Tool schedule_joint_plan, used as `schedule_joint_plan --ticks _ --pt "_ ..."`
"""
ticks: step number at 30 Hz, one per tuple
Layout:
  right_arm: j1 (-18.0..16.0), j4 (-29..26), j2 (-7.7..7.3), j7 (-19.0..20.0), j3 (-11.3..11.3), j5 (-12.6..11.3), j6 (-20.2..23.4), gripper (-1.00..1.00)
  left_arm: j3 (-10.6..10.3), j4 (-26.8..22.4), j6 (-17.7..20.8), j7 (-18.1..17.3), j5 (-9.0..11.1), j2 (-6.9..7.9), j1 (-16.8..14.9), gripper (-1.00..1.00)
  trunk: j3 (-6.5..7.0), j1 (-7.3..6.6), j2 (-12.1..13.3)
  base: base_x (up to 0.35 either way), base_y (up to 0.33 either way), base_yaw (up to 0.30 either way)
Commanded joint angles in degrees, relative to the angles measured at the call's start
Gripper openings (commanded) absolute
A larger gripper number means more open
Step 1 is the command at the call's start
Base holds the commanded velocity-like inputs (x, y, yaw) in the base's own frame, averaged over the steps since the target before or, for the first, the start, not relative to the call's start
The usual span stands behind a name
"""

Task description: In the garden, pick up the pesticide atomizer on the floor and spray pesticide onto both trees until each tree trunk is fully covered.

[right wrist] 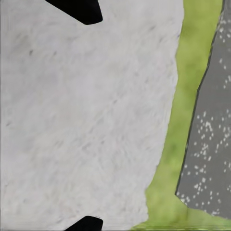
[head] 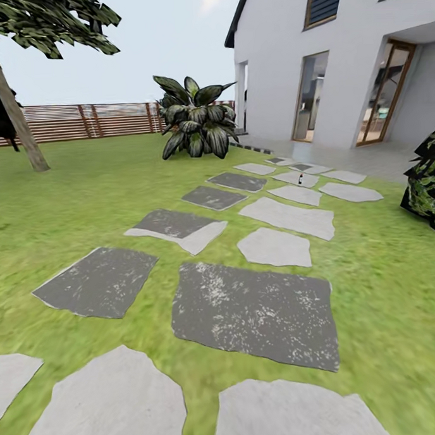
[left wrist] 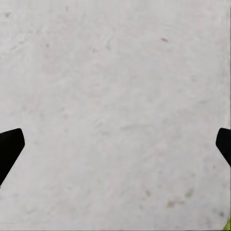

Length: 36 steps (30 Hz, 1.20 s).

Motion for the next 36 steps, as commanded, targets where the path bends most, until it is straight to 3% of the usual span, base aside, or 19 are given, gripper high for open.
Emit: schedule_joint_plan --ticks 1,15,32,36 --pt "0.0 0.1 0.01 0.0 0.0 0.0 -0.2 1.00 0.0 0.0 -0.2 0.0 0.4 0.00 0.0 1.00 -0.05 0.02 0.0 0.340 0.000 -0.291" --pt "0.0 0.0 0.01 0.0 0.0 0.0 -0.2 1.00 0.0 0.0 -0.1 0.0 0.4 0.00 0.0 1.00 -0.05 0.02 0.0 0.340 0.000 -0.224" --pt "-0.1 0.5 0.01 0.1 0.2 0.2 -0.2 1.00 0.0 0.0 -0.1 0.0 0.4 0.00 0.0 1.00 -0.05 0.02 0.0 0.340 0.000 -0.012" --pt "-0.9 0.5 1.07 0.3 0.2 0.3 -0.3 1.00 -0.1 0.0 -0.4 0.3 0.4 -0.35 0.2 1.00 -0.05 0.02 0.0 0.000 0.000 0.000"
